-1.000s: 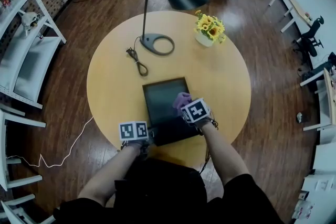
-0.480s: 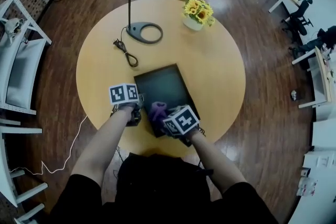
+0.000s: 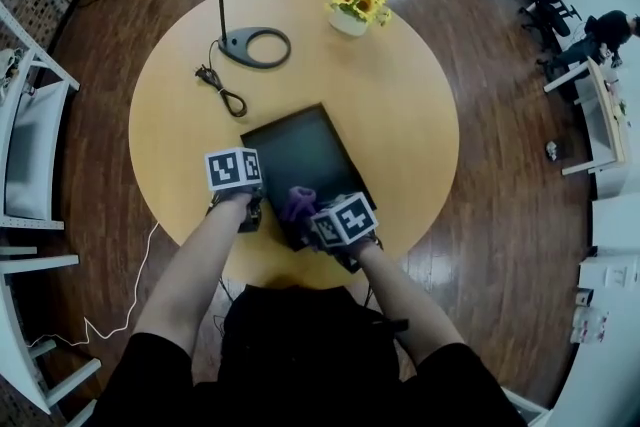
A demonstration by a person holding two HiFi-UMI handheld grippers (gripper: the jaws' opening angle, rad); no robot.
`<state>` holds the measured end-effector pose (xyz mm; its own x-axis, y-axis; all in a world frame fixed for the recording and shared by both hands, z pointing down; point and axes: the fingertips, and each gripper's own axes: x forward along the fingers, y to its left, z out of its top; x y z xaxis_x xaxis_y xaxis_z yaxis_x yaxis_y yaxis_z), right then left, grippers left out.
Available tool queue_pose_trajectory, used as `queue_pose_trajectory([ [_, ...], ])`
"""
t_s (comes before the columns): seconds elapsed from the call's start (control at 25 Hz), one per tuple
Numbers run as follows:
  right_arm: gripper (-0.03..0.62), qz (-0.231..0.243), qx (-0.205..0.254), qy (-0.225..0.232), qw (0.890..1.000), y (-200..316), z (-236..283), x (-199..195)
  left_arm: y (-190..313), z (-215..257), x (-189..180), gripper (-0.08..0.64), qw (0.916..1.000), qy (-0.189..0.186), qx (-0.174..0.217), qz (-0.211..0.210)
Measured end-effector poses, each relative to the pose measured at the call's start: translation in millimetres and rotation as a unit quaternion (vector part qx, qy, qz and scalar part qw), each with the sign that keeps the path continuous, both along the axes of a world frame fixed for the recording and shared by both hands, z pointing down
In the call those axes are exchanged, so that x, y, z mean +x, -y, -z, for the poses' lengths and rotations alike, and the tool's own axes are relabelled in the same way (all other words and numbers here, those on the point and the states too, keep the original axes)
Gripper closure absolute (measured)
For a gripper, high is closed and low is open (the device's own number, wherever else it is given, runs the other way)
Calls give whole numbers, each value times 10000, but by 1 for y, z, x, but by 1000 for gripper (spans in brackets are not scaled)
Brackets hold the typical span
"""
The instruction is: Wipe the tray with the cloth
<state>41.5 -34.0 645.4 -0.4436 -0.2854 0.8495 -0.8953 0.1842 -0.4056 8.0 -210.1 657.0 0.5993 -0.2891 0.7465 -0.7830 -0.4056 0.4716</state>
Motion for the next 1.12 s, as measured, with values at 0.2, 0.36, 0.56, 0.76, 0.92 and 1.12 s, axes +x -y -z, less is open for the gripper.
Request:
queue_pose_trajectory([
  [0.2, 499, -748, -223, 503, 9957, -11, 4, 57, -2, -1, 1, 439, 10000, 15, -62, -24],
  [0.36, 500, -1358, -232, 400, 9897, -14, 6, 108, -2, -1, 1, 439, 10000, 33, -53, -38],
  [0.56, 500, -1414, -176, 19, 9898, -18, 7, 134, -1, -2, 1, 439, 9999, 11, -103, -29],
  [0.76, 501, -901, 89, -45, 9959, -1, 26, 100, -2, -3, 0, 439, 9999, 15, -126, -22],
  [0.92, 500, -176, 131, 597, 9980, 15, 40, 33, -2, -1, 0, 439, 9999, 27, -115, -20],
  [1.12, 500, 539, 204, 24, 9983, 18, 13, -22, -3, -1, 1, 439, 9999, 0, -136, 3],
])
